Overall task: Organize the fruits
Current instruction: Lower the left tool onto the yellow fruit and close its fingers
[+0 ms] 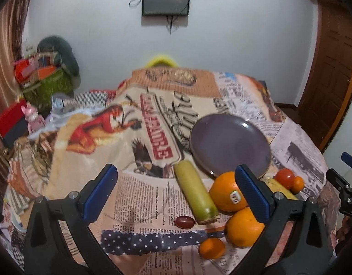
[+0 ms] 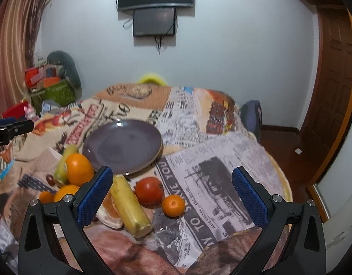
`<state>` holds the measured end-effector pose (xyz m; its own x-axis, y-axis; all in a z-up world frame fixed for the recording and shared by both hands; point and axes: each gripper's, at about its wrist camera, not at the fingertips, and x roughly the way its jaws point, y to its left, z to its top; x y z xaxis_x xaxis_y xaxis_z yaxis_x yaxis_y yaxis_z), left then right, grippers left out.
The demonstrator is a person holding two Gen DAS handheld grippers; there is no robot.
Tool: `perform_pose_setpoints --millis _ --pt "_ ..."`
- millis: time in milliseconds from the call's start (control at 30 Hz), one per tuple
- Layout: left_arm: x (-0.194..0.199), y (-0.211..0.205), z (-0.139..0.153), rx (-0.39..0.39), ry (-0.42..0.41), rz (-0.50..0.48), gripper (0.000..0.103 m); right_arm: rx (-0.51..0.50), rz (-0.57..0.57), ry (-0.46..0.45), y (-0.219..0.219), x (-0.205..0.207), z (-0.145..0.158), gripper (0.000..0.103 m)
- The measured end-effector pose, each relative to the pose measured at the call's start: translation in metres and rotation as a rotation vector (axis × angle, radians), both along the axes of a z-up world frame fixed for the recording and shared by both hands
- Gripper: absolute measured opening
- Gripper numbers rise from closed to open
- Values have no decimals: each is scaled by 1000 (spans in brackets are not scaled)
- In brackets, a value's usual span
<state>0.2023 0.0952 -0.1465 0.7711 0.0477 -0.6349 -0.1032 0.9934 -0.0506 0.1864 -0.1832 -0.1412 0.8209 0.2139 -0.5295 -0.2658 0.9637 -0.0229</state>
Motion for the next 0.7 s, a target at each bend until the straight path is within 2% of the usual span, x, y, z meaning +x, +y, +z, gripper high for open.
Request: perform_pose_setpoints --millis 267,433,500,533,600,700 --pt "21 10 -32 -33 79 2 103 -15 30 85 9 24 -19 103" --pt "32 6 -42 -56 124 -45 84 -24 57 134 18 40 -29 101" --pt "36 4 -46 -69 140 -67 76 -24 70 160 20 45 -34 96" --pt "38 3 -48 -74 148 -76 72 -24 78 175 22 48 -36 90" --pt "42 1 -52 -80 165 -84 70 -25 90 203 23 52 -42 81" --pt "47 -1 -58 -90 193 -89 60 -20 108 231 24 57 -47 72"
